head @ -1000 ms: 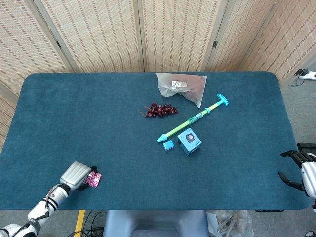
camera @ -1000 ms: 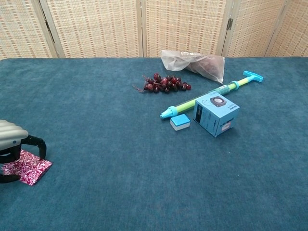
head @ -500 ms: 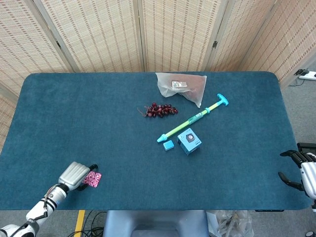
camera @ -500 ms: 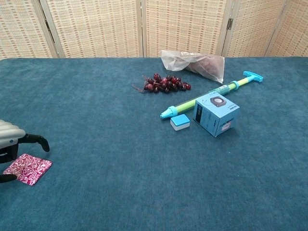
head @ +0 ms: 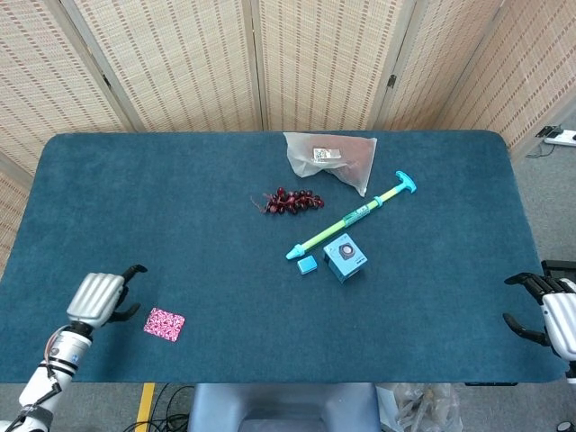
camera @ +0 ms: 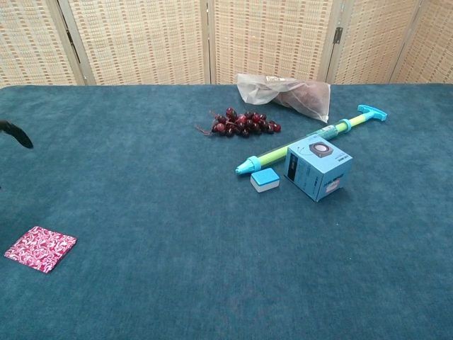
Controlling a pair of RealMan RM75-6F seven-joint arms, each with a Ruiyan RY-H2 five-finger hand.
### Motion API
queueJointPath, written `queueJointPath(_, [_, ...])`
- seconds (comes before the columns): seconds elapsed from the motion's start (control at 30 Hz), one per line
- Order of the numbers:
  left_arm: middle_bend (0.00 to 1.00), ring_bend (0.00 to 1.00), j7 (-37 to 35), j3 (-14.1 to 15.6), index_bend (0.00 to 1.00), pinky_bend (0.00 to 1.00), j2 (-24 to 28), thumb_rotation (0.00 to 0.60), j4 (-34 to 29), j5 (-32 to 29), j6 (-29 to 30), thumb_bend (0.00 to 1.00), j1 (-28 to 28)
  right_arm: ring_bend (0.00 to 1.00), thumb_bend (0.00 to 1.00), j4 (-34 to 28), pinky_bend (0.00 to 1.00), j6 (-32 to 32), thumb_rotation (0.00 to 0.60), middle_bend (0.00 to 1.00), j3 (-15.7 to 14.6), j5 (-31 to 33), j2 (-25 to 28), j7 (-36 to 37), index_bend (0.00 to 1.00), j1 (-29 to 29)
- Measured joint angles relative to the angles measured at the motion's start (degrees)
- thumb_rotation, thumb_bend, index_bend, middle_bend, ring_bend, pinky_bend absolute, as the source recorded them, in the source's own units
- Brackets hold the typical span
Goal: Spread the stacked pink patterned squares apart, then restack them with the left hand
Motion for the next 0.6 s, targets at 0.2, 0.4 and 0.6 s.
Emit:
queueJointPath(0.2, [0.49, 0.37, -0.41, -2.0, 0.29, 0.55, -0.88, 0.6, 1.66, -1.52, 9.51, 0.34, 5.08, 0.25, 0.31, 0.61, 0.32, -1.99, 0.6, 0.3, -0.59, -1.23, 0.44, 1.28, 0.25, 1.57])
queueJointPath(0.4, [0.34, 0.21, 1.73, -1.33, 0.28, 0.35, -1.49, 0.6, 1.83, 0.67, 16.63, 0.34, 9.75, 0.18, 0.31, 1.24, 0.27, -0.32, 0.6, 0.24, -0.06, -1.48, -0.58, 2.07, 0.21, 1.64])
queueJointPath(0.6, [0.33, 0.21, 4.2, 0.83, 0.28, 0.3, -1.43, 0.6, 1.64, 6.15, 22.0, 0.34, 13.37, 0.18, 0.3, 1.1, 0.27, 1.47, 0.6, 0.23, 0.17, -0.39, -1.4, 1.38, 0.2, 0.41])
